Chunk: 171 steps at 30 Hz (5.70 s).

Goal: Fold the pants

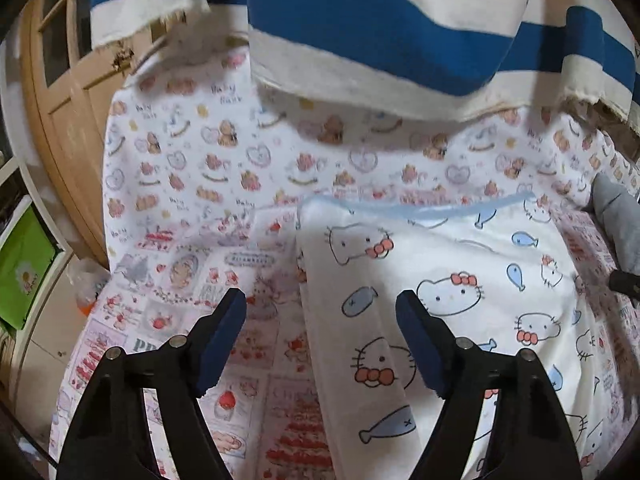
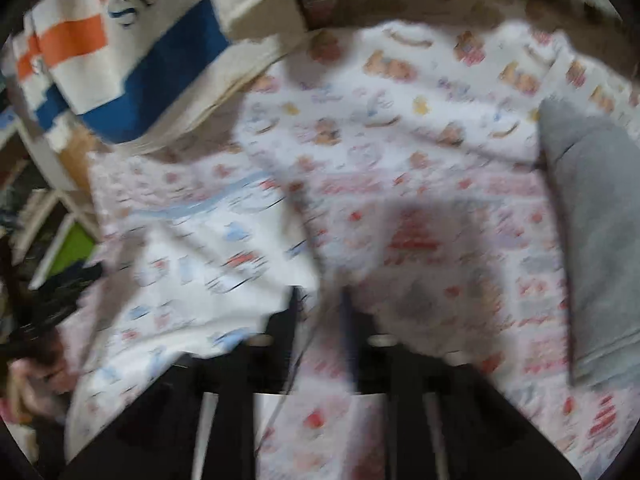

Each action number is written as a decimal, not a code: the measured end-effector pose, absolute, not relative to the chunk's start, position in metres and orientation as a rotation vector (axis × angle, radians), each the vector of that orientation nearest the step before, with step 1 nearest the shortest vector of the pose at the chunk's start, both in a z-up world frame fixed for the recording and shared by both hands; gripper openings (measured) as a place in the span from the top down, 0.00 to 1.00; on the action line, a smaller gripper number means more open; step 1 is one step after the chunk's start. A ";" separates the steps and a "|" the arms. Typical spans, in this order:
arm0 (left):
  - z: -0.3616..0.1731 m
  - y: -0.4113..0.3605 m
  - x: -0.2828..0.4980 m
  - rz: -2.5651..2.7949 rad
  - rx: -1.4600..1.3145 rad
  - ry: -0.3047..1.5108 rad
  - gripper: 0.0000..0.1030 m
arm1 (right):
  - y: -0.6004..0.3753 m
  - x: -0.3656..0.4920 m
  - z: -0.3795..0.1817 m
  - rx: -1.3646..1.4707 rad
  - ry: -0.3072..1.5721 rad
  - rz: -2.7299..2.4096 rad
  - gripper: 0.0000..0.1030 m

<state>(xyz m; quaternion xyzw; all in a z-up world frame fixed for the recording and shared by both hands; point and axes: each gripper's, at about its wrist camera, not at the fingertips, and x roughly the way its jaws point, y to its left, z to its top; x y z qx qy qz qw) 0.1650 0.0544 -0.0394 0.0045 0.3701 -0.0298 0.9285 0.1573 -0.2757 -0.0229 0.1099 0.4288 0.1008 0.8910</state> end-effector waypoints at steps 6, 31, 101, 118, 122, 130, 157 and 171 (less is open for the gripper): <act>-0.055 0.056 0.177 -0.053 -0.005 0.824 1.00 | -0.241 0.104 -0.018 0.188 0.891 0.358 0.50; -0.055 0.049 0.172 -0.046 0.092 0.811 1.00 | -0.205 -0.048 -0.054 0.263 0.881 0.449 0.93; -0.085 0.015 -0.115 -0.307 -0.218 0.673 0.75 | -0.187 -0.107 -0.020 -0.070 0.449 0.339 0.75; -0.030 0.040 -0.083 -0.390 -0.370 0.655 0.88 | -0.130 -0.128 -0.049 -0.456 0.404 0.420 0.31; -0.028 0.040 -0.081 -0.429 -0.382 0.674 0.88 | -0.115 -0.118 -0.063 -0.683 0.387 0.282 0.32; -0.021 0.046 -0.077 -0.438 -0.420 0.659 0.88 | -0.101 -0.118 -0.074 -0.874 0.413 0.368 0.32; -0.016 0.053 -0.081 -0.439 -0.325 0.603 0.67 | -0.114 -0.081 -0.028 -0.613 0.442 0.353 0.80; -0.007 0.033 -0.100 -0.450 0.035 0.370 0.15 | -0.153 -0.008 0.019 -0.301 0.641 0.562 0.81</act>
